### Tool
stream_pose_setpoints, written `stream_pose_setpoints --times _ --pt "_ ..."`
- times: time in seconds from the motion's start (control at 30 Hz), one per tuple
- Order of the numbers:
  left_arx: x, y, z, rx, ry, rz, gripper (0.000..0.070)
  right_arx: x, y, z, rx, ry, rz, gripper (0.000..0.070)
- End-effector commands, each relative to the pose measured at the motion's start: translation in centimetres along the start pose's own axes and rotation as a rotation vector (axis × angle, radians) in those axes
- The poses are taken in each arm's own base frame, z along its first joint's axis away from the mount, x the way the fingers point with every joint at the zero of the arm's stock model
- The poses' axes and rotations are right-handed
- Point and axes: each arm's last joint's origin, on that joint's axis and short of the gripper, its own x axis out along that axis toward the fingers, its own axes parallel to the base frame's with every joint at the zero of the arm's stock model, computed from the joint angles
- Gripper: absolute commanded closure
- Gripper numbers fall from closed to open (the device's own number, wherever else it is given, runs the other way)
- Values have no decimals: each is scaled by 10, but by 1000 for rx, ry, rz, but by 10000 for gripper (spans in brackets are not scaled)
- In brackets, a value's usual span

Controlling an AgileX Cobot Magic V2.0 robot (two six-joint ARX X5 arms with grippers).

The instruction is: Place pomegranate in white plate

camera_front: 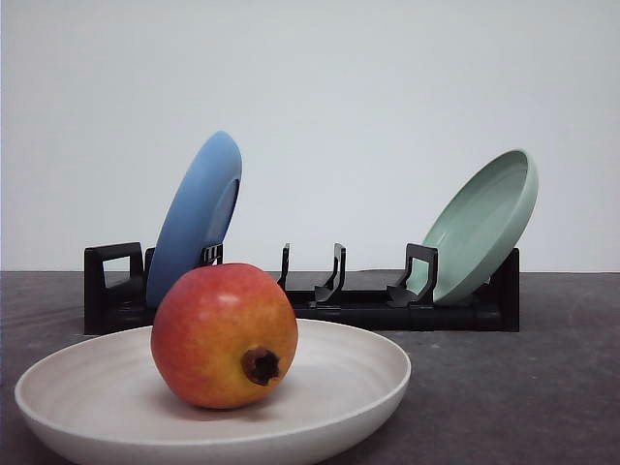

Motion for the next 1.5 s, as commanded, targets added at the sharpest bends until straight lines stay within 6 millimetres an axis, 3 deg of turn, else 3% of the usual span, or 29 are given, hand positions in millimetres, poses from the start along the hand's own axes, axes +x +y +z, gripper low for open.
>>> stream_pose_setpoints --times 0.0,0.2,0.33,0.47,0.77,1.47 --pt "1 1 -1 -2 -6 25 700 -1 1 3 -8 -13 12 662" --pt "16 17 -12 51 -46 302 700 -1 1 3 -8 -13 12 662" --pt "41 36 -35 199 -69 467 700 -1 1 3 -8 -13 12 662" --pt "60 63 -61 247 -127 506 700 -1 1 3 -8 -13 12 662" --pt "59 104 -98 189 -158 657 700 -1 1 3 -8 -13 12 662" --pt "58 111 -112 172 -139 712 700 -1 1 3 -8 -13 12 662"
